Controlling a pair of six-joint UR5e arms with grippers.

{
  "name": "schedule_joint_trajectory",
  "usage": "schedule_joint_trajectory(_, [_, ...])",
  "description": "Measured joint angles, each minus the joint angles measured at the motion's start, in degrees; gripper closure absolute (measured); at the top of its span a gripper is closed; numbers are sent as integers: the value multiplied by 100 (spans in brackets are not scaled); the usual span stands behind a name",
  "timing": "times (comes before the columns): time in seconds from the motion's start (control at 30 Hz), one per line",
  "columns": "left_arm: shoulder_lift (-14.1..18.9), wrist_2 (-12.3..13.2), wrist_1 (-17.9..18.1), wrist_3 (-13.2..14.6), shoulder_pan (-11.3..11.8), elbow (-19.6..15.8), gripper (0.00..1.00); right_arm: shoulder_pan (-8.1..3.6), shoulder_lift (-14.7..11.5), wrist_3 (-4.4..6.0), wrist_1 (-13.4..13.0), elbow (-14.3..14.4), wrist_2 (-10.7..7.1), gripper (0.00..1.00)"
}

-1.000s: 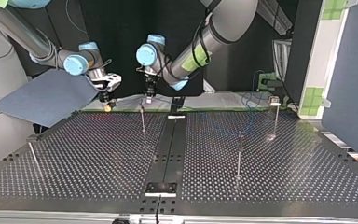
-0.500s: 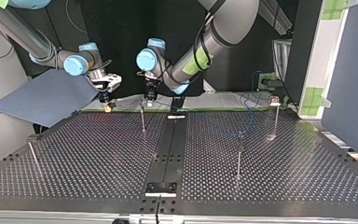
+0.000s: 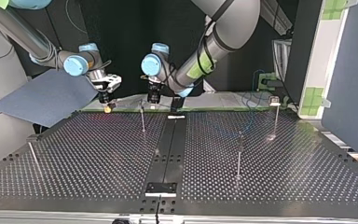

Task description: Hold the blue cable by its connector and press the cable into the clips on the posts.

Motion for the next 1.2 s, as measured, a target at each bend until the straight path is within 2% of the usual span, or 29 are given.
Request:
schedule_joint_trajectory(0.33, [-17,254,-90,-20,102,141,100,0,9,-1,-62,-10,-3,100])
schedule_joint_trajectory(0.5, [-159,313,-251,-28,149,297,100,6,45,1,-56,-66,-7,100])
schedule_joint_trajectory(0.7, [-281,336,-398,-16,187,554,100,7,181,-1,-5,-191,-11,100])
schedule_joint_trajectory(1.0, [-293,355,-730,-6,265,1033,100,-23,220,49,85,-429,-3,100])
schedule_joint_trajectory(1.2, [-292,359,-785,0,296,1140,100,-78,231,64,136,-542,7,100])
